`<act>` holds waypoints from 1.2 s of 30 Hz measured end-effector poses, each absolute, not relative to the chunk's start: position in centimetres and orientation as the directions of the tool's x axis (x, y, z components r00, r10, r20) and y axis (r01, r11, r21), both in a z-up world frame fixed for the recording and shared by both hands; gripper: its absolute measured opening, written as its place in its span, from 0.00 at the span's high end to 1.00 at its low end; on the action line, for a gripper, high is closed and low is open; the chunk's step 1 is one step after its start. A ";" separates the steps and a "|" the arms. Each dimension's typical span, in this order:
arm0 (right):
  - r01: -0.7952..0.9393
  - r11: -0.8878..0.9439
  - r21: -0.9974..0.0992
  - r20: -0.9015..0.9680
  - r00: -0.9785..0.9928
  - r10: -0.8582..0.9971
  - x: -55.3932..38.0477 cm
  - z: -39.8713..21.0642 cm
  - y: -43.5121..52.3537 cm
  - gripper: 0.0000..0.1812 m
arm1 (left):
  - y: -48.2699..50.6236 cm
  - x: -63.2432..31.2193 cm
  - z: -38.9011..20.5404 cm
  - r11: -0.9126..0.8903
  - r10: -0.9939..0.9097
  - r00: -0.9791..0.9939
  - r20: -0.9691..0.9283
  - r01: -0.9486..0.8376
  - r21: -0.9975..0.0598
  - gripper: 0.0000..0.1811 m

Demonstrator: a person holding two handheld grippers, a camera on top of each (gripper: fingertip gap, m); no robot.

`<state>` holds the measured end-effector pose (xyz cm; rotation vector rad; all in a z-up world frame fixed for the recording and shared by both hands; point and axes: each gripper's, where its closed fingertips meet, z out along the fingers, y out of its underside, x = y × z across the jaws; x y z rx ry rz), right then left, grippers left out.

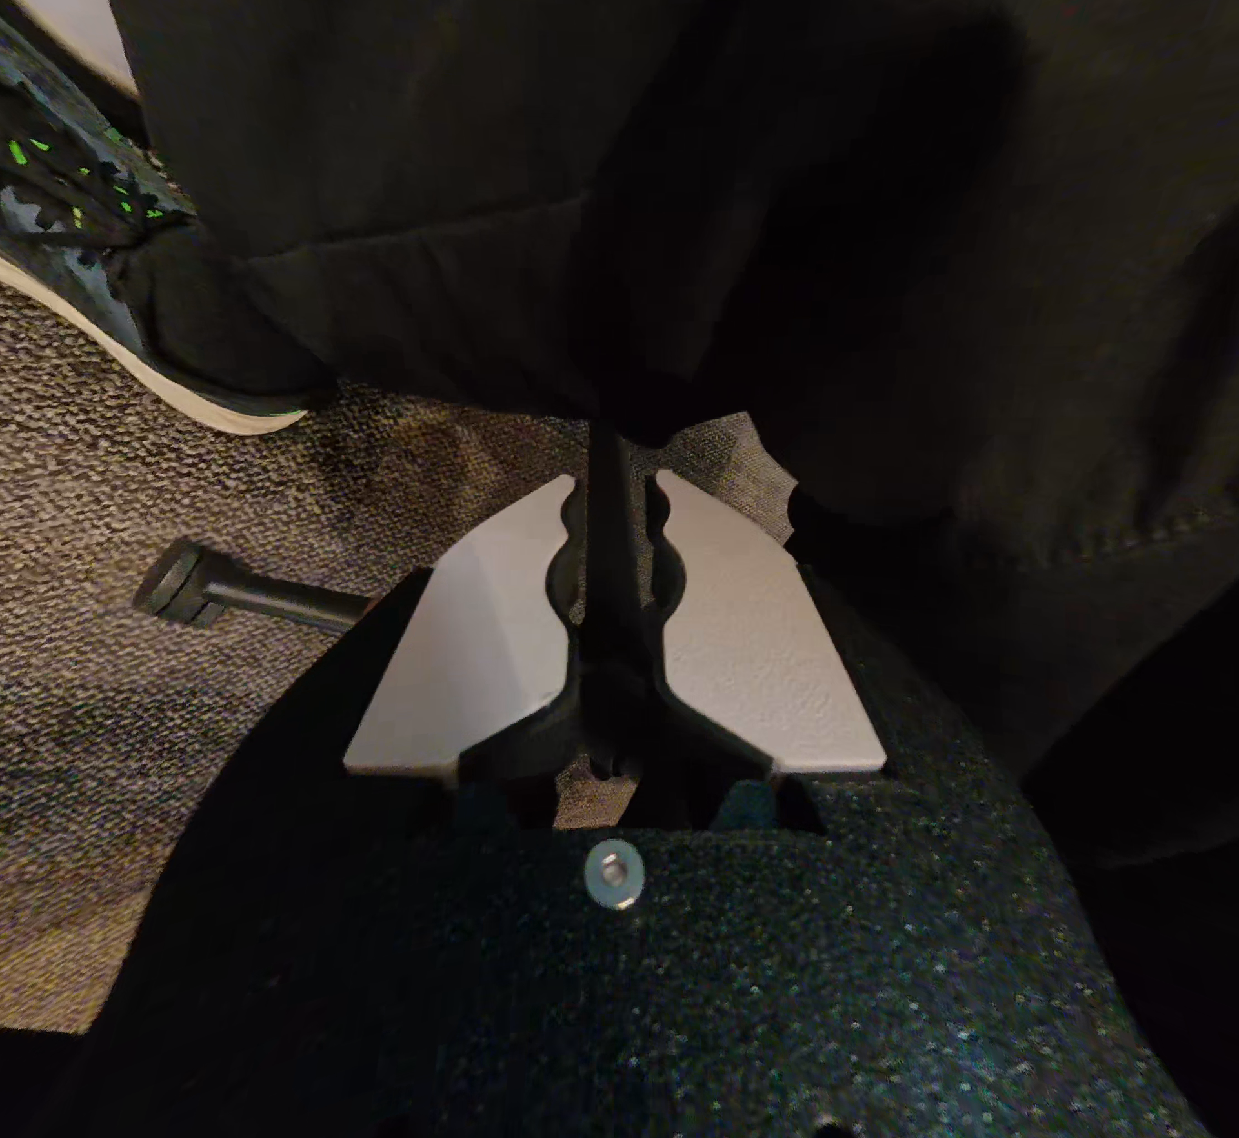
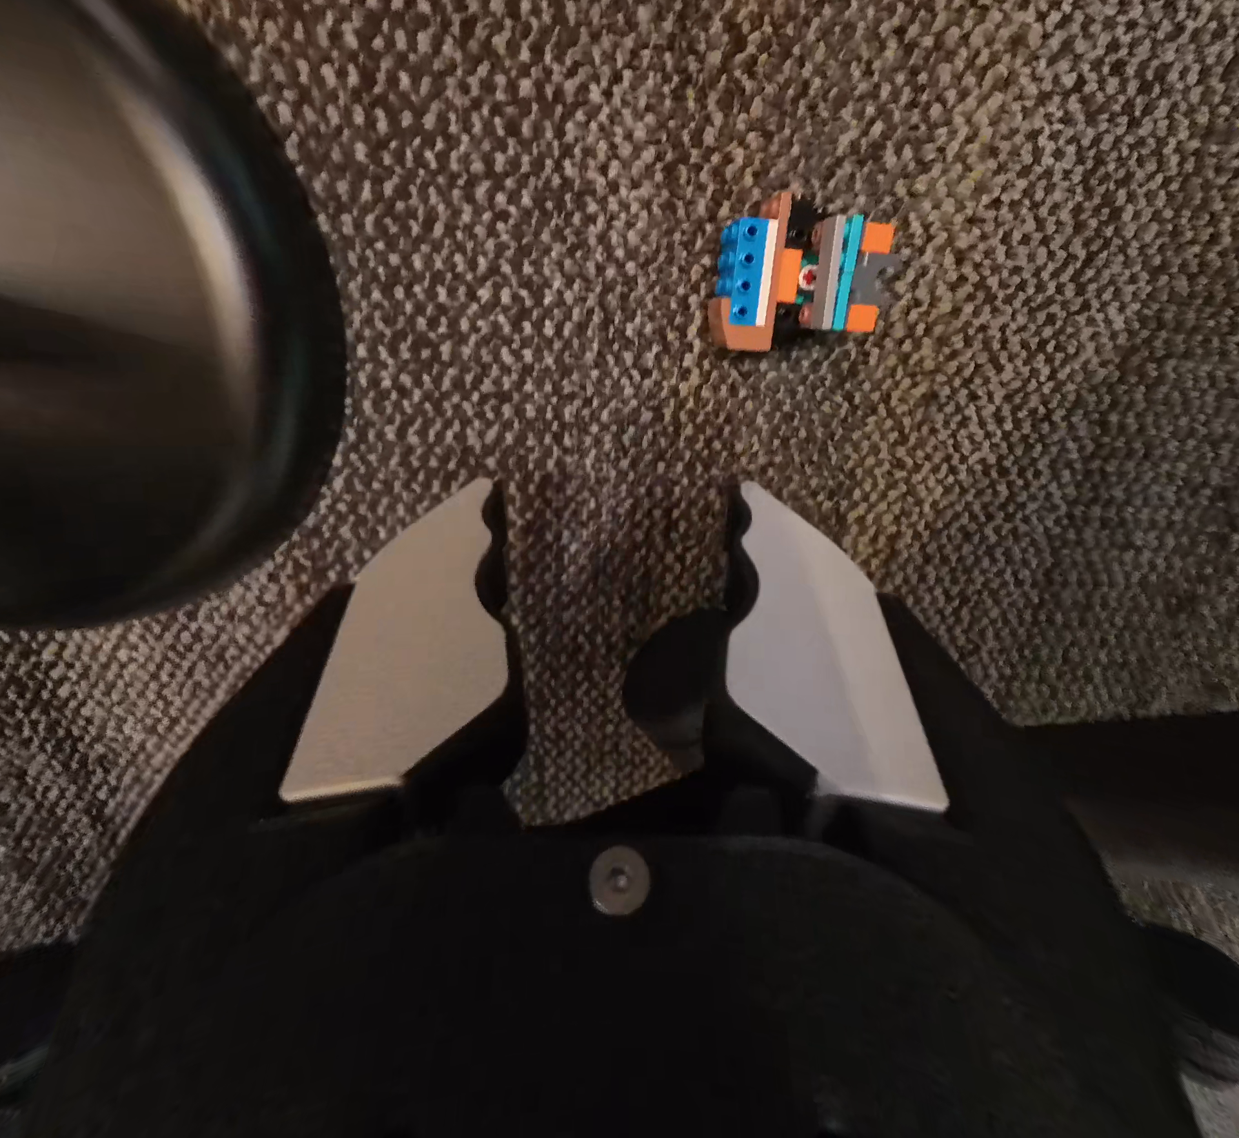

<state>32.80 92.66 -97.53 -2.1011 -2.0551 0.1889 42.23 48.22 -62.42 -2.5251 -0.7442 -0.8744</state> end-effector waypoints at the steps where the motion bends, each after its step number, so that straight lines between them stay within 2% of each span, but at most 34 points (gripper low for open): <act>1: 0.972 -0.025 -0.236 0.036 0.034 0.999 32.4 -97.8 92.8 0.65 | 48.7 42.4 -62.5 -0.793 0.360 0.666 0.654 0.587 -0.162 0.91; 4: 0.962 -0.075 -0.261 -0.028 0.070 0.997 31.1 -98.3 93.4 0.66 | 50.2 43.0 -62.5 -0.788 0.364 0.658 0.659 0.595 -0.159 0.90; 8: 0.922 -0.229 -0.313 -0.150 0.190 0.970 29.1 -98.5 95.5 0.67 | 51.9 43.5 -62.3 -0.776 0.374 0.647 0.664 0.611 -0.159 0.91; 12: 0.893 -0.301 -0.334 -0.198 0.245 0.949 27.9 -99.0 98.4 0.68 | 53.2 43.5 -61.9 -0.748 0.397 0.622 0.675 0.645 -0.156 0.91; 23: 0.974 -0.099 -0.205 -0.076 0.085 0.993 27.4 -102.8 99.2 0.64 | 53.9 42.7 -61.5 -0.707 0.449 0.577 0.682 0.696 -0.124 0.91; 32: 0.997 -0.070 -0.023 -0.055 0.069 0.996 27.8 -104.3 98.9 0.64 | 52.8 43.0 -61.3 -0.691 0.470 0.559 0.683 0.714 -0.109 0.91; 36: 0.986 -0.157 -0.051 -0.087 0.152 0.985 28.6 -102.8 97.6 0.64 | 53.0 42.4 -60.8 -0.690 0.458 0.579 0.675 0.710 -0.140 0.91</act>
